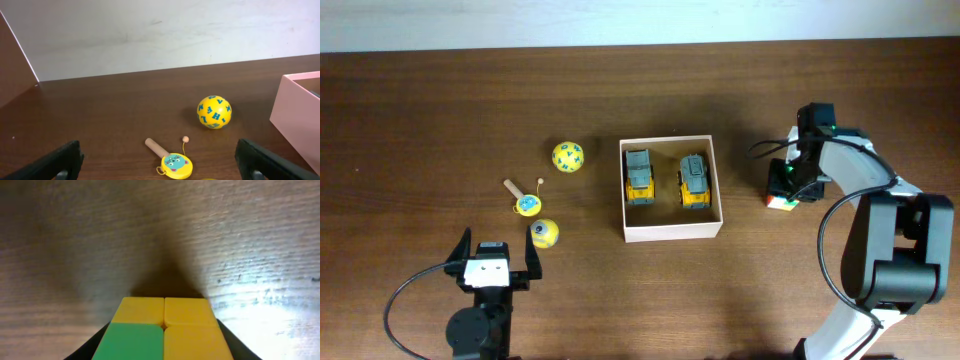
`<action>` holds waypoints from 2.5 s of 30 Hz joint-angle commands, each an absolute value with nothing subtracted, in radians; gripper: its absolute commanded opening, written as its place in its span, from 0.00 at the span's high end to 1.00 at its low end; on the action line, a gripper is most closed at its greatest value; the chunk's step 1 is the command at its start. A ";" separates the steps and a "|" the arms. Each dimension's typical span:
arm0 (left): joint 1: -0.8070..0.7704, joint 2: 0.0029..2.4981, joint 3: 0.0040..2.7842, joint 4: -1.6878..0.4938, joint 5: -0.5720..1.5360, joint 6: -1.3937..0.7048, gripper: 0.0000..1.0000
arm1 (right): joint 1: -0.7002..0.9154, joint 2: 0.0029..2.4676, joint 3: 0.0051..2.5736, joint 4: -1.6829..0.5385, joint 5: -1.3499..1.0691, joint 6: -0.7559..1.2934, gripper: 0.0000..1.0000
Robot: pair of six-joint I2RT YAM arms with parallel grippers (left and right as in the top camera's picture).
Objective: Pack container
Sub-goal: 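Lower and close the right gripper on the cube, lift it, then carry the cube with the right gripper over the box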
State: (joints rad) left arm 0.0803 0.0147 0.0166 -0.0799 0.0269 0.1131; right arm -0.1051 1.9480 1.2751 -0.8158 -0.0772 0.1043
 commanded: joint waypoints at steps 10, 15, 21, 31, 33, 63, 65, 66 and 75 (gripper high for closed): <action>0.076 0.012 0.009 -0.080 0.036 0.129 0.01 | -0.110 1.924 1.609 -1.085 -0.152 0.047 0.57; 0.076 0.012 0.009 -0.080 0.036 0.129 0.01 | -0.076 1.923 1.744 -1.202 -0.181 -0.004 0.57; 0.076 0.012 0.009 -0.080 0.036 0.129 0.01 | 0.016 1.922 1.861 -1.281 -0.196 -0.024 0.57; 0.076 0.012 0.009 -0.080 0.036 0.129 0.01 | 0.251 1.921 1.899 -1.279 -0.199 0.010 0.57; 0.076 0.012 0.009 -0.080 0.036 0.129 0.01 | 0.291 1.921 1.899 -1.270 -0.196 0.043 0.57; 0.076 0.012 0.009 -0.080 0.036 0.129 0.01 | 0.511 2.101 1.831 -1.065 0.051 0.402 0.58; 0.076 0.012 0.009 -0.080 0.036 0.129 0.01 | 0.511 2.113 1.831 -1.057 0.051 0.407 0.58; 0.076 0.012 0.009 -0.080 0.036 0.129 0.01 | 0.511 2.116 1.831 -1.053 0.051 0.410 0.57; 0.076 0.012 0.009 -0.080 0.036 0.129 0.01 | 0.509 2.124 1.831 -1.035 0.083 0.456 0.58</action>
